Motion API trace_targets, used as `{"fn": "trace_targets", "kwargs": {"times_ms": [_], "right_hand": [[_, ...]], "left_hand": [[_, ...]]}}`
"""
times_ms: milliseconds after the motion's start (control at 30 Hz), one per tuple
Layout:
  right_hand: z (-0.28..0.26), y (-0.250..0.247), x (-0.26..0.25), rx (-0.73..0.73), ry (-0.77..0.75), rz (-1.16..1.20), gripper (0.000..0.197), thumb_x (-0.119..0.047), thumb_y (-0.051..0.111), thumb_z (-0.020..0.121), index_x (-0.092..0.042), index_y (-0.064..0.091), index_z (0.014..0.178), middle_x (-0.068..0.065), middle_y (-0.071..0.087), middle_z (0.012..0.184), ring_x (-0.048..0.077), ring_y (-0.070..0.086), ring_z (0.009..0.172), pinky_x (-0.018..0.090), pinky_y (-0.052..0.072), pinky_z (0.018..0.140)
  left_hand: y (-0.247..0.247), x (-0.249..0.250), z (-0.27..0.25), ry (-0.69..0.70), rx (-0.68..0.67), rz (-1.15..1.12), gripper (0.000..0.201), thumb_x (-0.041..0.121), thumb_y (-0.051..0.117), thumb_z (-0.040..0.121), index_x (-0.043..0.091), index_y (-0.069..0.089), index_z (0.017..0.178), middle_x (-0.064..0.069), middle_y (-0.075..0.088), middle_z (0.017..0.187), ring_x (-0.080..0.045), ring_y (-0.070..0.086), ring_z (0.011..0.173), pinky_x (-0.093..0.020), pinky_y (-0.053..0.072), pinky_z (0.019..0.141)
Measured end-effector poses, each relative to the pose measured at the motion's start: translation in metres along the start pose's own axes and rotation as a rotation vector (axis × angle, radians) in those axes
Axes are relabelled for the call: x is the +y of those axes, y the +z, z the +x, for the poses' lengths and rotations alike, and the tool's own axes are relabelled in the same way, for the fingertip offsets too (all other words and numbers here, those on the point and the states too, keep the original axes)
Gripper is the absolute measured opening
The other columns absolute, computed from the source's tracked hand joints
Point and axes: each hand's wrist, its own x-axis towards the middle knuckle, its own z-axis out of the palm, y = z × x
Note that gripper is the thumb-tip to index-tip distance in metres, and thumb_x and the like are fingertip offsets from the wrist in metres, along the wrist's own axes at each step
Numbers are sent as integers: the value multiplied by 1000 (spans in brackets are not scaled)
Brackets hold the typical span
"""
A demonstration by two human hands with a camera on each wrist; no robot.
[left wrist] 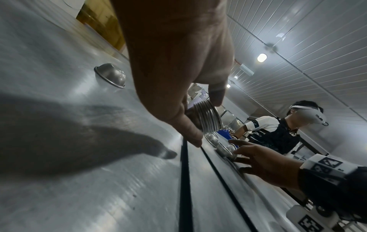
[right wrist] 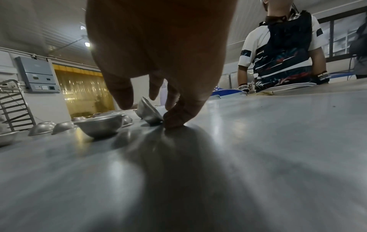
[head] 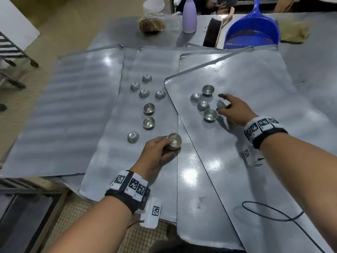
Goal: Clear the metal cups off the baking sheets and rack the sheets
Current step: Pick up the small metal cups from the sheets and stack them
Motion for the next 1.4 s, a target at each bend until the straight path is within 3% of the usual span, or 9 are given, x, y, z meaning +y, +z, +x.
{"fn": "trace_targets", "kwargs": {"times_ms": [167, 433, 667, 767, 900, 1067, 1167, 1267, 1400], "right_hand": [[7, 0, 5, -20, -43, -39, 52, -22, 66, 87, -31, 57, 138, -3, 64, 131, 14, 62, 97, 26, 43, 88], [-26, 5, 20, 138, 24, 22, 52, -34, 78, 81, -21, 64, 129, 0, 69, 119, 17, 65, 102, 29, 48, 93], [-85, 25, -3, 282, 78, 137, 53, -42, 78, 79, -16, 65, 123, 1, 69, 116, 17, 66, 99, 31, 53, 89], [-116, 44, -33, 228, 19, 192, 47, -45, 79, 78, -23, 68, 118, -9, 70, 106, 7, 66, 88, 15, 47, 71], [-148, 77, -70, 93, -109, 182, 50, -44, 83, 74, -28, 68, 119, -15, 69, 102, -3, 65, 87, 8, 47, 72], [-161, 106, -94, 25, -205, 146, 58, -46, 84, 71, -27, 66, 123, -13, 71, 111, -1, 65, 95, 20, 54, 84], [-164, 115, -104, -3, -217, 136, 62, -46, 84, 70, -26, 65, 125, -11, 71, 115, 1, 66, 96, 27, 56, 85], [-165, 122, -111, -15, -239, 124, 62, -46, 84, 70, -25, 65, 125, -8, 71, 115, 5, 66, 96, 29, 56, 85], [-168, 132, -117, -34, -260, 113, 64, -43, 87, 69, -23, 65, 126, -5, 72, 112, 6, 66, 96, 27, 53, 89]], "left_hand": [[4, 0, 3, -10, -8, -12, 19, 8, 64, 95, -3, 72, 108, -26, 75, 105, -39, 74, 105, -43, 57, 95], [11, -2, 6, -20, -35, -13, 9, 4, 63, 95, 0, 71, 94, -20, 77, 88, -32, 77, 90, -50, 54, 101], [7, -6, -6, -36, -80, -30, 11, 7, 65, 94, 1, 73, 98, -25, 76, 98, -38, 76, 99, -36, 60, 80], [3, -9, -10, -30, -78, -29, 10, 8, 68, 93, 0, 74, 94, -22, 77, 93, -37, 76, 96, -38, 61, 79], [-7, -10, -16, 16, -108, 36, 13, 11, 68, 92, 1, 75, 96, -21, 77, 96, -35, 76, 99, -40, 61, 84], [-22, -4, -31, 64, -149, 27, 14, 7, 62, 96, 0, 72, 89, -13, 75, 85, -21, 76, 85, -33, 61, 82], [-33, -4, -34, 77, -132, -6, 15, 6, 62, 95, -7, 68, 100, -19, 69, 89, -22, 73, 82, -32, 60, 78], [-42, -2, -37, 80, -122, -34, 17, 4, 61, 96, -8, 69, 105, -21, 69, 90, -22, 73, 82, -31, 61, 76], [-50, 1, -42, 76, -107, -44, 13, 4, 60, 97, -1, 72, 94, -14, 71, 80, -19, 70, 73, -28, 61, 70]]}}
